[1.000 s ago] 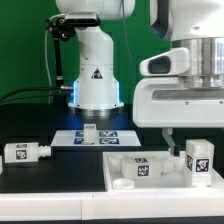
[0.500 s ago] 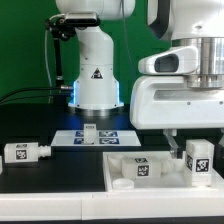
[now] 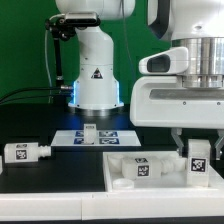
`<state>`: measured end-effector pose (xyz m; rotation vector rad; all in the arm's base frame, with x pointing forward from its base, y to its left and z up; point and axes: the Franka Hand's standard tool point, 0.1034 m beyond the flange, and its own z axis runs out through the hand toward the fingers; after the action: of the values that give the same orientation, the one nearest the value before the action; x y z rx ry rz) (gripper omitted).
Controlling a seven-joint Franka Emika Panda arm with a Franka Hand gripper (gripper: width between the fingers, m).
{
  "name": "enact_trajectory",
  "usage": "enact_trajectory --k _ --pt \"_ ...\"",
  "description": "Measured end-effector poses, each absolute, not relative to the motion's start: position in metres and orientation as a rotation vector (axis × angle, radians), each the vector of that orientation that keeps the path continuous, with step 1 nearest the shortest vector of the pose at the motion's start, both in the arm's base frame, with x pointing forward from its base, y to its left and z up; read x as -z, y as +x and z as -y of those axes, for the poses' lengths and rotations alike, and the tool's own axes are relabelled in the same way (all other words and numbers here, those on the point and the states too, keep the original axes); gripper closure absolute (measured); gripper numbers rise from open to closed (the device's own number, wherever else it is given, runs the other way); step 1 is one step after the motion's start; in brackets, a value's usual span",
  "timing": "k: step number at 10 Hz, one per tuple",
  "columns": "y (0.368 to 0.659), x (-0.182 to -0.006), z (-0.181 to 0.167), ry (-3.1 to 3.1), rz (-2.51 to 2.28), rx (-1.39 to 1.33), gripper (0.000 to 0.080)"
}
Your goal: Assemble one leg
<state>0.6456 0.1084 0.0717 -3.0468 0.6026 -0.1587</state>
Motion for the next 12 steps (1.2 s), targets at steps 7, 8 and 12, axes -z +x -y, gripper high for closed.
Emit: enact_trajectory --k 7,8,12 --pt "0.6419 -0.0707 -0.1032 -2.372 -1.888 0.019 0.0512" --pt "0.6413 -0.0709 -0.1037 -2.296 -1.976 0.01 0.0512" --pt "0.6405 -0.0708 -0.1037 -1.963 -2.295 -0.04 0.0512"
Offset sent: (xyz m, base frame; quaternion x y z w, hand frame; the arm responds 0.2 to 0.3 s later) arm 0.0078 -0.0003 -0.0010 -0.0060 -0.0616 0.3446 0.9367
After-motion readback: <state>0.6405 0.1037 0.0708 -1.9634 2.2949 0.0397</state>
